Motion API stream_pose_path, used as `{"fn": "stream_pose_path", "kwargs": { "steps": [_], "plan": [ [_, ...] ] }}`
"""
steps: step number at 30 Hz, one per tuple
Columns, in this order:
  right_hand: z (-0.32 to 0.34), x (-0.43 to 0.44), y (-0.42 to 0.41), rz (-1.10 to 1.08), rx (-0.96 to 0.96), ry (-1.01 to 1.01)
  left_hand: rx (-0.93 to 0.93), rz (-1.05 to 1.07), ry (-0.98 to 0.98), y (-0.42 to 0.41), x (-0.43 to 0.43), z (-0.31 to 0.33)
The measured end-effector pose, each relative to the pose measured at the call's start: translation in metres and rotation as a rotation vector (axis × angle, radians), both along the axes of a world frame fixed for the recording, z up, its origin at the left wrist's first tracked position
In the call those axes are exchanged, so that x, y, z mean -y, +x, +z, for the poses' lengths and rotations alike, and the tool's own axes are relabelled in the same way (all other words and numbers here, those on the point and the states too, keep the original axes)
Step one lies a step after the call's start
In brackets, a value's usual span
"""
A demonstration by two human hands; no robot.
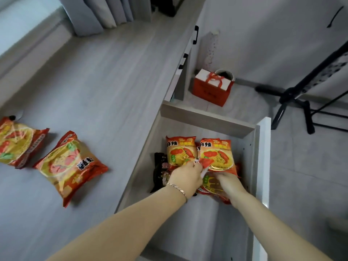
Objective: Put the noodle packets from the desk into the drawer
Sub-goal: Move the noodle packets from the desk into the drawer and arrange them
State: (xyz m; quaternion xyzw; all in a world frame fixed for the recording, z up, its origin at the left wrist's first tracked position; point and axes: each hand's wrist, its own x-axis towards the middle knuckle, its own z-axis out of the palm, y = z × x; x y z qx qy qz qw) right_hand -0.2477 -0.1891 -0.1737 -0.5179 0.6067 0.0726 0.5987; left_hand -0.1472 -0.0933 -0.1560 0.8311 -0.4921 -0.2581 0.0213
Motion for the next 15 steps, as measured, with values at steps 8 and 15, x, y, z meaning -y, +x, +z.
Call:
{"fn": "stream_pose_path", "kwargs": {
  "steps": [8, 15],
  "plan": [
    [0.019, -0.002, 0.013, 0.076, -0.035, -0.359, -0.193, -0.204, 0.316, -0.007, -0.007, -0.008],
    [0.051, -0.031, 0.060, 0.419, 0.077, -0.574, 0.043, -0.034, 0.022, 0.058, -0.064, 0.042]
  ]
}}
